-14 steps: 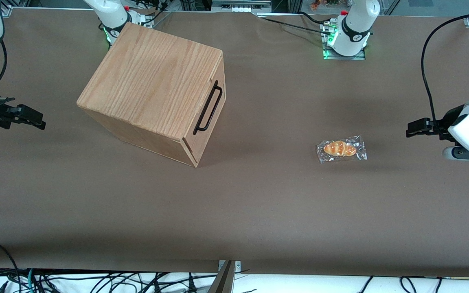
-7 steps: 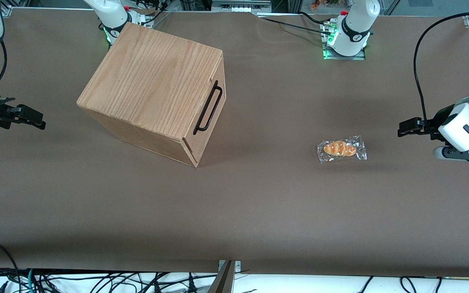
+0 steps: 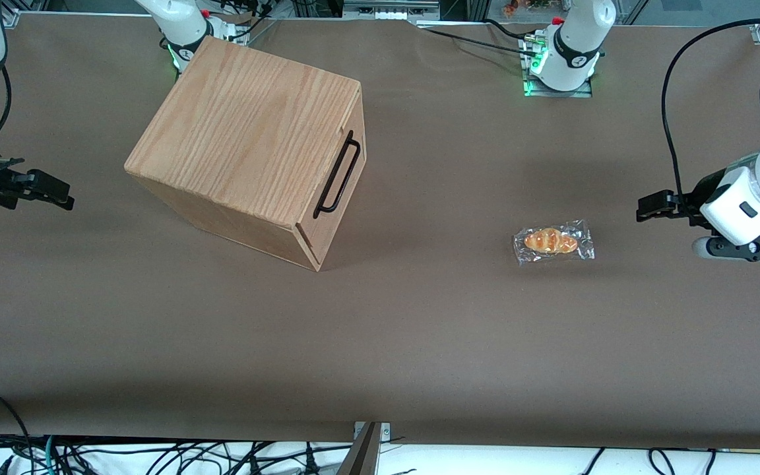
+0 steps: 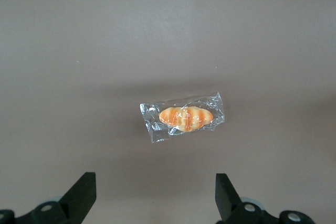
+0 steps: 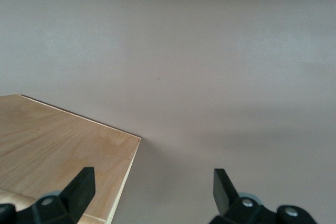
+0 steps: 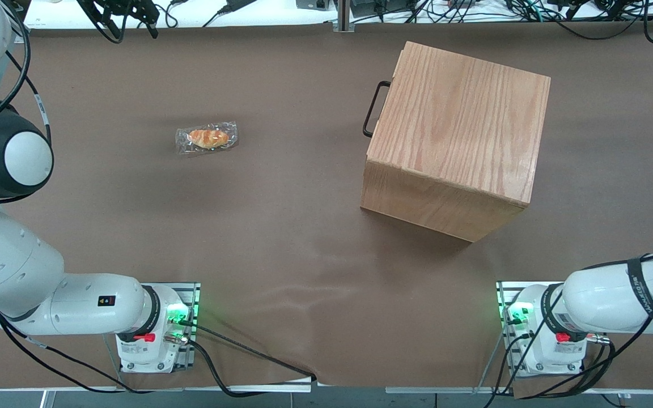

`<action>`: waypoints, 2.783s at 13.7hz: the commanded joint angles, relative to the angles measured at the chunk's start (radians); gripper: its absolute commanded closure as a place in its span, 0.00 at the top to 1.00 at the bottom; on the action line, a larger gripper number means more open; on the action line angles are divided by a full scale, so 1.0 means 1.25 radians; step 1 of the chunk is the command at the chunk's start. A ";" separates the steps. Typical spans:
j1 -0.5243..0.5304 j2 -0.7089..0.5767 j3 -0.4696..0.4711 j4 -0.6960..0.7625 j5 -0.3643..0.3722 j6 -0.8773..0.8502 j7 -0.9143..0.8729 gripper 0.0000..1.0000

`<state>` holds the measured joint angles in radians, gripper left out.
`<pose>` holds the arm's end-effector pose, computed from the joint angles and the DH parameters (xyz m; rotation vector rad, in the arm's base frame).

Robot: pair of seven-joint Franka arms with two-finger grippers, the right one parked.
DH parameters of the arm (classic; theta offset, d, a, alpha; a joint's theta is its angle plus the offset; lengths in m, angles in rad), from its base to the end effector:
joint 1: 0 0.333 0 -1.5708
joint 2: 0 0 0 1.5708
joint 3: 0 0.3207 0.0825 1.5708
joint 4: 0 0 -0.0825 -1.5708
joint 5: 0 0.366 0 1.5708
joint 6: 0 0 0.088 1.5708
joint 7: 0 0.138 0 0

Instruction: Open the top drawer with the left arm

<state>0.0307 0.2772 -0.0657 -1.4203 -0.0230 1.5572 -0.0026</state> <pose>0.6080 -0.0199 0.5059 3.0952 -0.0462 -0.2177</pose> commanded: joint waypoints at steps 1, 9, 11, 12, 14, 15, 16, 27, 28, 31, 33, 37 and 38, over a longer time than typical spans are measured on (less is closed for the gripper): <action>0.011 0.000 0.001 0.013 -0.007 -0.015 0.004 1.00; -0.001 -0.001 -0.042 0.013 -0.018 -0.015 -0.064 1.00; -0.001 -0.001 -0.081 0.013 -0.018 -0.015 -0.120 1.00; -0.001 -0.001 -0.097 0.013 -0.018 -0.015 -0.141 1.00; -0.001 0.000 -0.135 0.013 -0.021 -0.014 -0.183 1.00; -0.002 0.003 -0.152 0.013 -0.032 -0.012 -0.210 1.00; -0.004 0.006 -0.166 0.013 -0.044 -0.010 -0.241 1.00; -0.189 0.052 -0.181 0.015 -0.053 0.086 -0.486 1.00; -0.200 0.060 -0.182 0.018 -0.054 0.100 -0.497 1.00; -0.247 0.085 -0.182 0.026 -0.055 0.141 -0.540 1.00; -0.272 0.094 -0.182 0.026 -0.055 0.163 -0.573 1.00; -0.306 0.108 -0.182 0.027 -0.056 0.186 -0.585 1.00; -0.312 0.111 -0.182 0.027 -0.065 0.199 -0.585 1.00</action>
<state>-0.3385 0.3926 -0.3017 -1.4197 -0.0771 1.7927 -0.7243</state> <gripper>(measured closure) 0.000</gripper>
